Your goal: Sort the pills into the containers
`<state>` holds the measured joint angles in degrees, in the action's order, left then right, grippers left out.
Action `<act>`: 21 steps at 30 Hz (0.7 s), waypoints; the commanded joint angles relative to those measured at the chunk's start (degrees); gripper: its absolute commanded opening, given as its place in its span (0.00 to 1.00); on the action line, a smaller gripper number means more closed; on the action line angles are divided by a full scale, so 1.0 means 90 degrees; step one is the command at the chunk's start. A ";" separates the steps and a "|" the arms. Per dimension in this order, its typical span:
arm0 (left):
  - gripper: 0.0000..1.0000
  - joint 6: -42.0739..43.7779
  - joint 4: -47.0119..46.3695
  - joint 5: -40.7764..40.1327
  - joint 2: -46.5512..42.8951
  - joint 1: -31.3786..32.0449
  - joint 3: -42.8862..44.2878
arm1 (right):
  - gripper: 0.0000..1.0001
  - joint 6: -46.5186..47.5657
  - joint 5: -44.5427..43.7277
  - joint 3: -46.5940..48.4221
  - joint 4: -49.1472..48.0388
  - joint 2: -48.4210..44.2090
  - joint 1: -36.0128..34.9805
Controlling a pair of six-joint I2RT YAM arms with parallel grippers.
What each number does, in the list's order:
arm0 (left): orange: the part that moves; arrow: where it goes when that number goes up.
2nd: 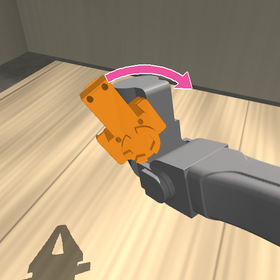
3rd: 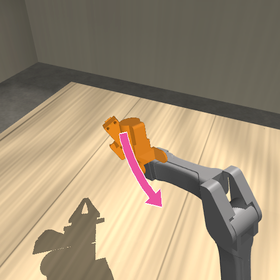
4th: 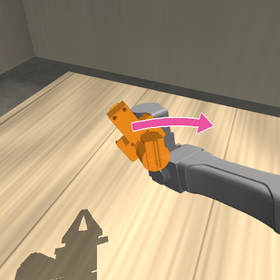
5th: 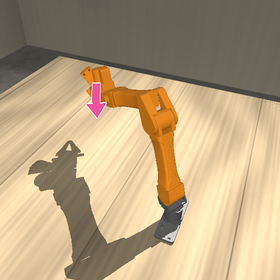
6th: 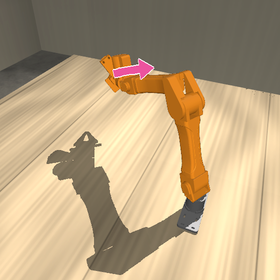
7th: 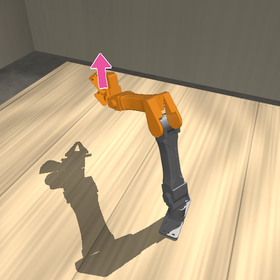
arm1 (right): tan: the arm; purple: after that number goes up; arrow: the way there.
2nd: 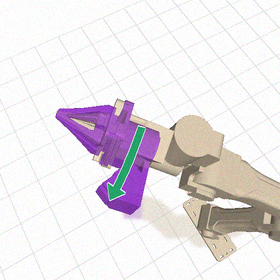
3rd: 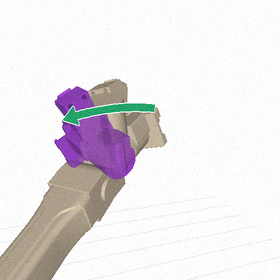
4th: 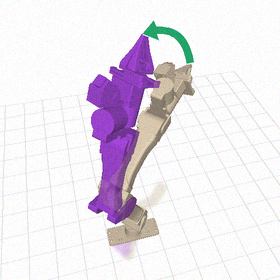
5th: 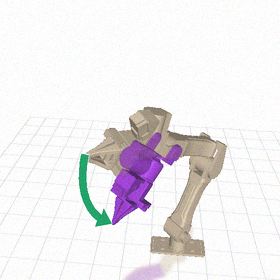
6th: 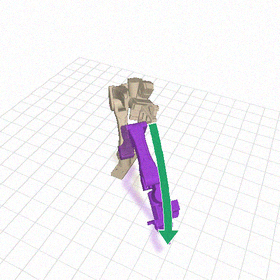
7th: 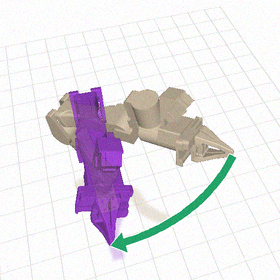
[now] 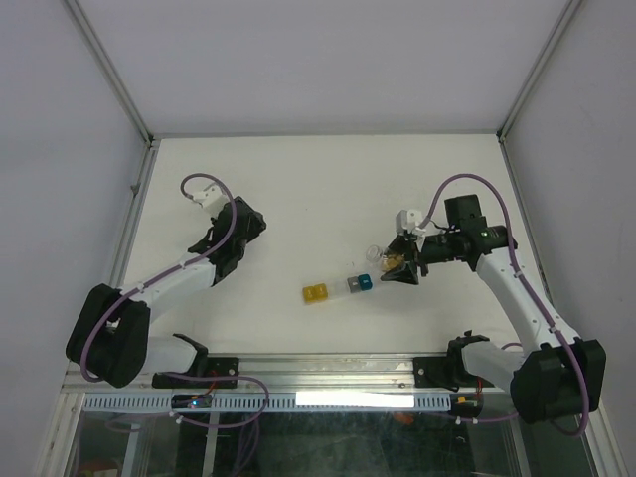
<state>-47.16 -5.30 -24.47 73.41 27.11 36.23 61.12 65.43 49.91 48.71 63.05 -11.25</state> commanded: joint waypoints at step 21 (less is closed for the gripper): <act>0.52 -0.0812 0.1851 -0.0218 0.1831 -0.1310 0.1283 | 0.00 -0.0301 0.0590 0.0177 -0.0291 -0.0471 0.0378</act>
<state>-52.84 9.98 -28.32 90.96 16.01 45.39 59.99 67.05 49.93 48.64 60.49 -8.54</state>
